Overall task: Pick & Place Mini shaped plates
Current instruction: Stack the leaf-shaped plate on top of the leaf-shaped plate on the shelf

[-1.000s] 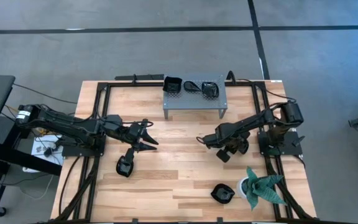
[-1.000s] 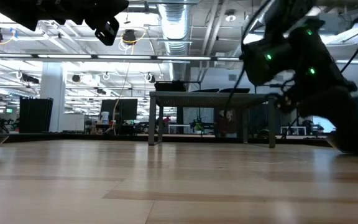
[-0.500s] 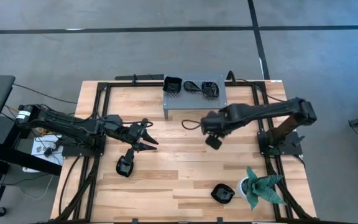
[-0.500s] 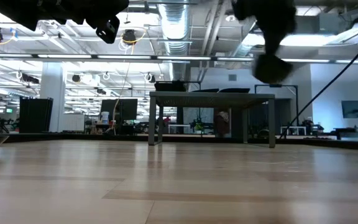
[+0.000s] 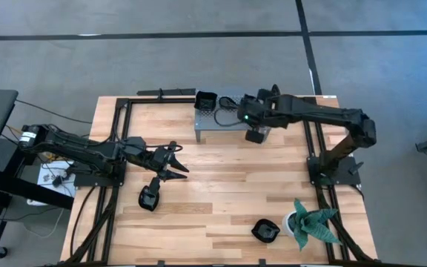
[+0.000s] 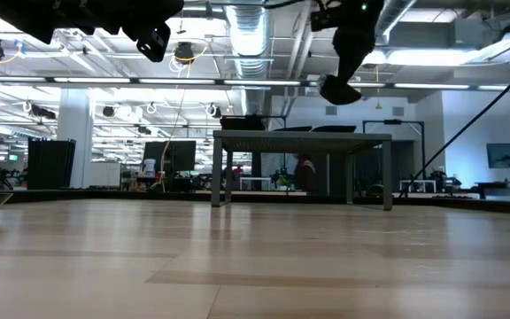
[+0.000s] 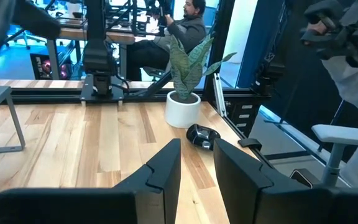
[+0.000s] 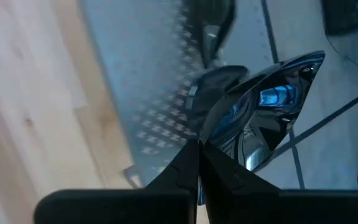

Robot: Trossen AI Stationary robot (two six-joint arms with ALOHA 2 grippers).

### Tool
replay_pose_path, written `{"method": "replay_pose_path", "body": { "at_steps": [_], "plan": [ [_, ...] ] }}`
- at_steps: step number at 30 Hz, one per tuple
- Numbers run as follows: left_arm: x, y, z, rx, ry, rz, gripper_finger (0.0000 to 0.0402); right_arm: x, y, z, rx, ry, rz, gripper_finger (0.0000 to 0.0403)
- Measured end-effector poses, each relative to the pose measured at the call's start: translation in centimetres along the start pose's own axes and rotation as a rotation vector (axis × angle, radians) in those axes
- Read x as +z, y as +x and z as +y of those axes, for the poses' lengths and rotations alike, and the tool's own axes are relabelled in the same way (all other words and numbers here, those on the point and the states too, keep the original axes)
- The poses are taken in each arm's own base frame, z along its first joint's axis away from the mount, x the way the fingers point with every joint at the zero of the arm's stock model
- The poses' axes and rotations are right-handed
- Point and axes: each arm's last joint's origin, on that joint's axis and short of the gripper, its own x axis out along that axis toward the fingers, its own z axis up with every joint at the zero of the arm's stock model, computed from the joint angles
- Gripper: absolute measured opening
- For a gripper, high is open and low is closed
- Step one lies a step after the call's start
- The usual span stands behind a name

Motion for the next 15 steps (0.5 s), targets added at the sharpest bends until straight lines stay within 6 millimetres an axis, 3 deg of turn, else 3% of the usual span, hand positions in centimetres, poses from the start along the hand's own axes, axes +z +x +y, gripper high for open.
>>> {"method": "replay_pose_path", "body": {
  "at_steps": [7,15],
  "plan": [
    [0.0,0.0,0.0,0.0,-0.003,0.0,0.0097,0.6,2.9,-1.0,0.006,-0.026,0.068,0.001],
    [0.0,0.0,0.0,0.0,-0.007,0.0,0.0097,1.0,5.7,-0.8,0.01,-0.071,0.163,0.006]
  ]
}}
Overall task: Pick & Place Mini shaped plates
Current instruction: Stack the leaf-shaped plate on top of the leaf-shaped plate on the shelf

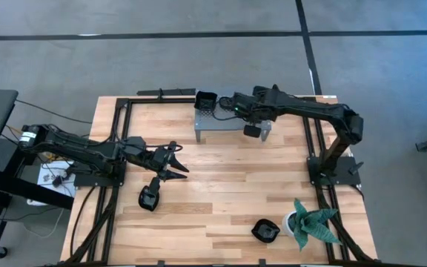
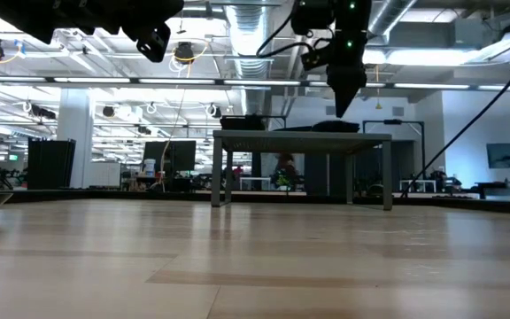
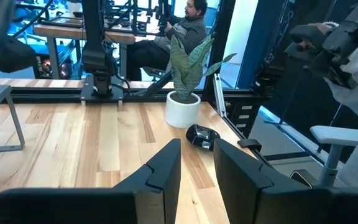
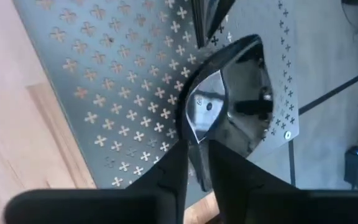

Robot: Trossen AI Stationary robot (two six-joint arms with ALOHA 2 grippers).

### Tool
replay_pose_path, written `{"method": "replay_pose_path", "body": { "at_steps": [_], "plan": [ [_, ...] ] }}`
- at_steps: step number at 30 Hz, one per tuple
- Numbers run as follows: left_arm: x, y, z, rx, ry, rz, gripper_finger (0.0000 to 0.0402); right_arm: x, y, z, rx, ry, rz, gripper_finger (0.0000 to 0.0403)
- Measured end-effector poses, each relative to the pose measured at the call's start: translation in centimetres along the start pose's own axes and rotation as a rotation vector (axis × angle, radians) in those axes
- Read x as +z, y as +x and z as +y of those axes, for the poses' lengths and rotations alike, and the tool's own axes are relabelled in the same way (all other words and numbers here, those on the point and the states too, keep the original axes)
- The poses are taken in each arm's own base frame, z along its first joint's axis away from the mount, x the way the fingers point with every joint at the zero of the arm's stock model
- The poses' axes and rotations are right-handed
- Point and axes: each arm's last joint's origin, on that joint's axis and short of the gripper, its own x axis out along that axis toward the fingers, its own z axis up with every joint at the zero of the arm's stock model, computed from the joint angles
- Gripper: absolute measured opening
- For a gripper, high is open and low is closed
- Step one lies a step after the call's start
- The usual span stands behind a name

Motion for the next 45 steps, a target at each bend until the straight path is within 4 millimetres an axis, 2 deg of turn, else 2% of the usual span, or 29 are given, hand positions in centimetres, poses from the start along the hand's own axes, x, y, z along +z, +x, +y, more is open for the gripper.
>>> {"method": "replay_pose_path", "body": {
  "at_steps": [4,8,11,15,18,20,23,27,30,34,39,42,45],
  "plan": [
    [0.0,0.0,0.0,0.0,0.0,0.0,0.0097,0.1,-0.2,0.5,0.003,-0.002,-0.007,0.0082],
    [0.0,0.0,0.0,0.0,0.0,0.0,0.0097,-0.1,-1.7,1.3,0.013,-0.018,-0.022,0.0092],
    [0.0,0.0,0.0,0.0,0.0,0.0,0.0097,-0.2,-4.6,2.0,0.027,0.009,-0.037,0.0092],
    [0.1,0.0,0.0,0.001,0.002,-0.014,0.0097,-0.7,-9.4,3.4,0.054,0.028,-0.087,0.0093],
    [0.4,0.0,0.1,0.042,0.005,-0.035,0.0097,-2.0,-12.2,4.8,0.091,0.04,-0.199,0.0093],
    [0.6,0.0,0.3,0.079,0.005,-0.039,0.0097,-3.5,-13.2,5.9,0.129,0.042,-0.304,0.0093],
    [1.0,0.1,0.3,0.084,0.003,-0.03,0.0097,-6.2,-12.4,7.9,0.241,0.029,-0.454,0.0093],
    [1.2,0.4,0.3,0.084,0.004,-0.005,0.0097,-9.8,-8.4,10.4,0.465,0.087,-0.624,0.0093],
    [0.5,0.9,0.5,0.086,-0.033,0.053,0.0097,-12.1,-4.9,11.7,0.512,0.197,-0.713,0.0093],
    [-1.5,1.5,0.4,0.054,-0.242,0.205,0.0097,-13.4,-1.8,13.1,0.555,0.3,-0.893,0.0093],
    [-4.2,1.2,-0.8,0.123,-0.464,0.474,0.0097,-13.7,-1.0,13.7,0.545,0.208,-1.003,0.0093],
    [-4.7,0.9,-1.4,0.185,-0.544,0.516,0.0097,-13.6,-1.0,13.7,0.527,0.175,-1.018,0.0093],
    [-4.6,0.5,-2.2,0.145,-0.52,0.541,0.0097,-13.4,-1.4,13.5,0.519,0.164,-1.033,0.0093]
  ]
}}
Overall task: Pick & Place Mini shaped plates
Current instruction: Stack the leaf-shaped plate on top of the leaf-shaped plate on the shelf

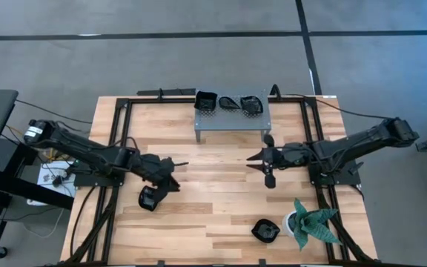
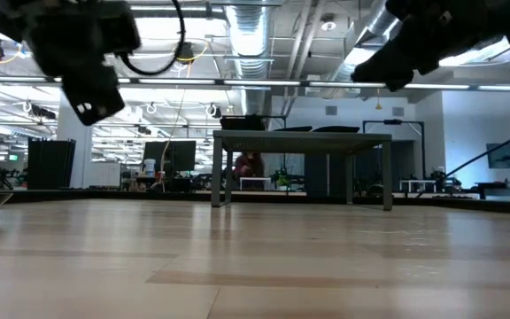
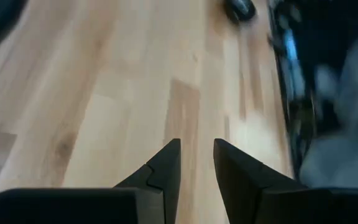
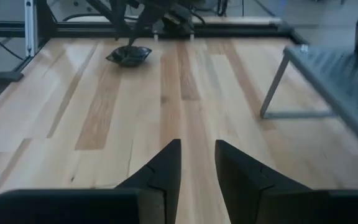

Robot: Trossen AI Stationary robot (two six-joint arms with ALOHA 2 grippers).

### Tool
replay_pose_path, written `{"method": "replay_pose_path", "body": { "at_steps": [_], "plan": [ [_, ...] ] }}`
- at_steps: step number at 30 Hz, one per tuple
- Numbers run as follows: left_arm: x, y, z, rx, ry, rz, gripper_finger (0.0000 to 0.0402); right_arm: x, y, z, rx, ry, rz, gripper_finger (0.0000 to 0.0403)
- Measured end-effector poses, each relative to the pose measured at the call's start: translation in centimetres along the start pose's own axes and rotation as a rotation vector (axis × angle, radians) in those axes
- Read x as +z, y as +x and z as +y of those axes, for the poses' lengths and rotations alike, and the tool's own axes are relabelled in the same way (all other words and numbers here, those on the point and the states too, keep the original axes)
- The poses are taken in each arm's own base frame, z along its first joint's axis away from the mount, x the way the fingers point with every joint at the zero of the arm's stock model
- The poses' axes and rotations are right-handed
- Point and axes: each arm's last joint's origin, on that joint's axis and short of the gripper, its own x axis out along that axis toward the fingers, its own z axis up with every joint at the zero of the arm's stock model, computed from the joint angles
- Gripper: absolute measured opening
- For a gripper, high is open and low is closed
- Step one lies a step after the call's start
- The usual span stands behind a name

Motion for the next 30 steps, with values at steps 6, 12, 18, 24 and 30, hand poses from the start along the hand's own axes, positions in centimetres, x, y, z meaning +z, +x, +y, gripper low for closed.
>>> {"method": "replay_pose_path", "body": {
  "at_steps": [6,12,18,24,30],
  "plan": [
    [-3.1,-1.7,-0.9,-0.002,0.42,0.234,0.0097,1.2,-0.1,0.0,0.0,-0.12,-0.037,0.0093],
    [-6.6,-2.7,-1.6,0.028,0.341,0.512,0.0097,1.3,-0.2,0.0,0.0,-0.123,-0.039,0.0093],
    [-8.7,-2.9,-3.3,0.055,0.52,0.527,0.0097,1.4,-0.1,0.0,-0.001,-0.123,-0.039,0.0093],
    [-10.3,-2.1,-3.9,0.119,0.573,0.566,0.0097,1.4,-0.2,0.0,-0.001,-0.121,-0.041,0.0093],
    [-11.3,-1.0,-4.4,0.127,0.531,0.606,0.0097,1.4,-0.2,0.0,-0.001,-0.12,-0.041,0.0093]
  ]
}}
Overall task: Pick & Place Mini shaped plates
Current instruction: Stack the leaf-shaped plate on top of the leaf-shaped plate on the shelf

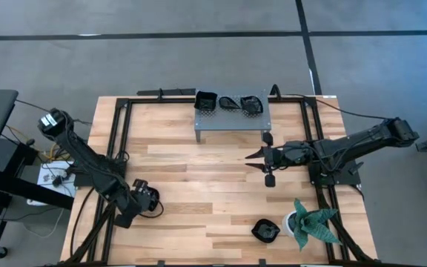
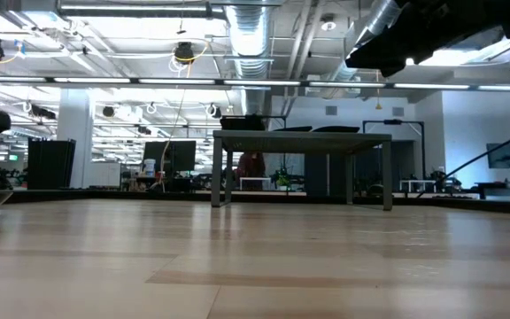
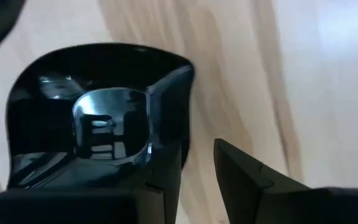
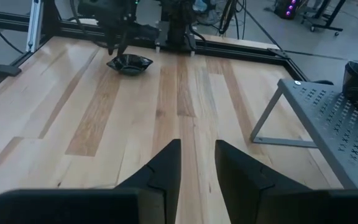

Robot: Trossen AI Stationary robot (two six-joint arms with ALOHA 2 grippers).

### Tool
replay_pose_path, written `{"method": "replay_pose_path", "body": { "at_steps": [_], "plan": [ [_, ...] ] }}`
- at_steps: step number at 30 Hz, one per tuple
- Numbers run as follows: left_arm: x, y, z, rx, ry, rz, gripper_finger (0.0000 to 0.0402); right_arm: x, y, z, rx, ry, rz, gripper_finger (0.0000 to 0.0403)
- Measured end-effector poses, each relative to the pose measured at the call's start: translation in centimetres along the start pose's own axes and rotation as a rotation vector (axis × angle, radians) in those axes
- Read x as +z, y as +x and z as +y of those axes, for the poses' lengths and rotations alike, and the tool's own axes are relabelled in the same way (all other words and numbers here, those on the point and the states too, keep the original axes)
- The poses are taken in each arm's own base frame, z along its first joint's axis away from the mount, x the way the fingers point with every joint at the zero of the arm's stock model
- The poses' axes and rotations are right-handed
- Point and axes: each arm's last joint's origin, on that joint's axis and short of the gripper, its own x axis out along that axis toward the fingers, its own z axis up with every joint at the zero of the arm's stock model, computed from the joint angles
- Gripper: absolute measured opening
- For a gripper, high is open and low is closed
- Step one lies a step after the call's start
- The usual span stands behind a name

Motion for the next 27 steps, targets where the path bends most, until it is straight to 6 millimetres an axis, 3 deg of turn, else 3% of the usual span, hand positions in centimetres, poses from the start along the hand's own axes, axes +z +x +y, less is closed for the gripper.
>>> {"method": "replay_pose_path", "body": {
  "at_steps": [9,15,17,22,27],
  "plan": [
    [0.1,1.1,0.3,0.125,0.001,0.01,0.0093,0.0,0.0,0.0,-0.001,-0.007,-0.002,0.0093],
    [0.3,1.3,0.3,0.141,-0.002,-0.008,0.0018,0.0,0.0,0.0,-0.001,-0.009,-0.002,0.0093],
    [0.7,1.0,0.5,0.16,-0.016,-0.059,0.001,0.0,0.0,0.0,-0.002,-0.009,-0.002,0.0093],
    [4.2,-1.4,1.4,0.254,0.003,-0.228,0.0006,0.0,0.1,-0.2,-0.012,-0.005,-0.004,0.0093],
    [9.1,-5.4,4.5,0.289,-0.02,-0.353,0.0007,-0.1,0.1,-0.8,-0.036,0.022,0.004,0.0093]
  ]
}}
